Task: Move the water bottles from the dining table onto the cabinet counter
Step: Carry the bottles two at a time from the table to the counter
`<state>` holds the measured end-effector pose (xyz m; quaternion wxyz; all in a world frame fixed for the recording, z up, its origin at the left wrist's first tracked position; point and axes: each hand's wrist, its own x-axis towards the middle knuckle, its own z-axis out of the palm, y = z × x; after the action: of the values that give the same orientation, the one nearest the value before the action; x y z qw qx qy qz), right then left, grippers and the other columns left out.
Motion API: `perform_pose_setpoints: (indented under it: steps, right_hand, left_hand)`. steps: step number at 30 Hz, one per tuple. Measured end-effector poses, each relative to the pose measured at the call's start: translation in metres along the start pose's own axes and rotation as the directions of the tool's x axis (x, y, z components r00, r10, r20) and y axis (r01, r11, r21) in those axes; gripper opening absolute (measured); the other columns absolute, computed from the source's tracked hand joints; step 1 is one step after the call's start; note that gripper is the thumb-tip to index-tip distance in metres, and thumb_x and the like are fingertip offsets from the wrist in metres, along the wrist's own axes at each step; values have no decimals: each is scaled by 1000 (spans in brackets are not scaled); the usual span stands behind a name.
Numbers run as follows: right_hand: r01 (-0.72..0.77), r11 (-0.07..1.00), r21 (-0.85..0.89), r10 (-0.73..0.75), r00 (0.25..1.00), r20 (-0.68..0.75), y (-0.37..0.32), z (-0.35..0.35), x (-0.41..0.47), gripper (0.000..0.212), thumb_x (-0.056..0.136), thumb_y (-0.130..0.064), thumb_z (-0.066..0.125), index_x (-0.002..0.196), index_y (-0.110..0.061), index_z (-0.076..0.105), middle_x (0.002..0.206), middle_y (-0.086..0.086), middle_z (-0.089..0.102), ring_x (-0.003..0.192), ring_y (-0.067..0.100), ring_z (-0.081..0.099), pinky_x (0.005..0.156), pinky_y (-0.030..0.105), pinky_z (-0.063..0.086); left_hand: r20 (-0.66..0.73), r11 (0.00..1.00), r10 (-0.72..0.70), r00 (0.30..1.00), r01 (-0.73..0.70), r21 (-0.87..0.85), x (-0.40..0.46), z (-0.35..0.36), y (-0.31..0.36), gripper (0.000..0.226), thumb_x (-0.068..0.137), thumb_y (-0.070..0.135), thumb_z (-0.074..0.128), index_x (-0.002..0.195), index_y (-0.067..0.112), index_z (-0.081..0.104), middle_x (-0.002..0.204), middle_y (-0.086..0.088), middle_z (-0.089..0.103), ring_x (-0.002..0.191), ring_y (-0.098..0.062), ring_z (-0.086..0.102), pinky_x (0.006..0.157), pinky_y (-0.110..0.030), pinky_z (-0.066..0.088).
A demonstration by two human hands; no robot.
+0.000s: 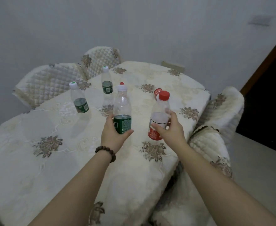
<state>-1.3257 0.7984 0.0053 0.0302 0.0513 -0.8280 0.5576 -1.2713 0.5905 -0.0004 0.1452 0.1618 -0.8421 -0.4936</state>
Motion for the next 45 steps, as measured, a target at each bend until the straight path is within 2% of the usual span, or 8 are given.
perform_pose_setpoints:
  steps: [8, 13, 20, 25, 29, 35, 39, 45]
  right_hand:
    - [-15, 998, -59, 0, 968, -251, -13, -50, -85, 67, 70, -42, 77, 127, -29, 44, 117, -5, 61, 103, 12, 58, 83, 29, 48]
    - [-42, 997, -58, 15, 914, -405, -21, -89, -155, 58, 70, -41, 76, 118, -32, 45, 104, -20, 59, 97, 7, 61, 74, 31, 53]
    - [-142, 990, -12, 97, 730, -676, -10, -160, -279, 59, 71, -40, 76, 121, -34, 44, 104, -26, 55, 95, -10, 54, 64, 5, 44]
    - [-267, 963, 44, 187, 540, -820, 8, -206, -385, 53, 71, -43, 75, 112, -43, 41, 95, -33, 52, 88, -13, 52, 67, 9, 38]
    - [-349, 931, 106, 234, 349, -907, 19, -233, -478, 55, 73, -40, 76, 118, -35, 44, 104, -22, 57, 95, -2, 55, 70, 9, 40]
    - [-408, 889, 209, 246, 41, -968, 27, -264, -625, 64, 76, -36, 75, 130, -28, 42, 107, -24, 50, 88, -8, 50, 68, 6, 35]
    - [-422, 863, 278, 229, -164, -959, 25, -281, -727, 62, 75, -35, 76, 127, -30, 43, 100, -28, 53, 89, -9, 53, 70, 9, 39]
    - [-454, 813, 365, 134, -464, -876, 11, -297, -887, 64, 73, -31, 78, 128, -24, 45, 113, -13, 59, 101, 6, 58, 84, 24, 47]
  left_hand:
    - [143, 983, 177, 974, -169, -65, -52, 6, 24, 84, 65, 38, 83, 132, 23, 34, 126, -1, 52, 108, -17, 54, 89, -34, 50]
    - [232, 947, 316, 920, -292, -132, -95, 18, 42, 85, 65, 37, 83, 133, 22, 34, 124, 2, 52, 104, -9, 51, 83, -22, 43]
    - [431, 893, 448, 783, -372, -253, -181, 65, 81, 87, 63, 42, 83, 133, 25, 33, 121, 8, 51, 105, -9, 52, 77, -13, 40]
    - [577, 823, 569, 586, -415, -389, -266, 109, 114, 79, 65, 36, 83, 128, 24, 37, 121, 9, 50, 106, -6, 51, 84, -14, 42]
    - [670, 779, 620, 408, -421, -464, -348, 141, 132, 81, 65, 34, 83, 131, 21, 38, 120, 13, 48, 105, -2, 47, 79, 1, 34]
    - [785, 750, 614, 87, -374, -545, -489, 184, 155, 84, 67, 31, 82, 136, 22, 35, 130, 6, 50, 114, -9, 49, 89, -23, 44]
    - [774, 706, 620, -127, -341, -621, -600, 204, 169, 80, 66, 32, 82, 131, 29, 35, 115, 18, 48, 103, -2, 48, 71, -8, 38]
    - [657, 631, 610, -442, -230, -741, -791, 205, 186, 81, 65, 32, 84, 130, 30, 36, 113, 19, 49, 95, 5, 50, 70, -1, 38]
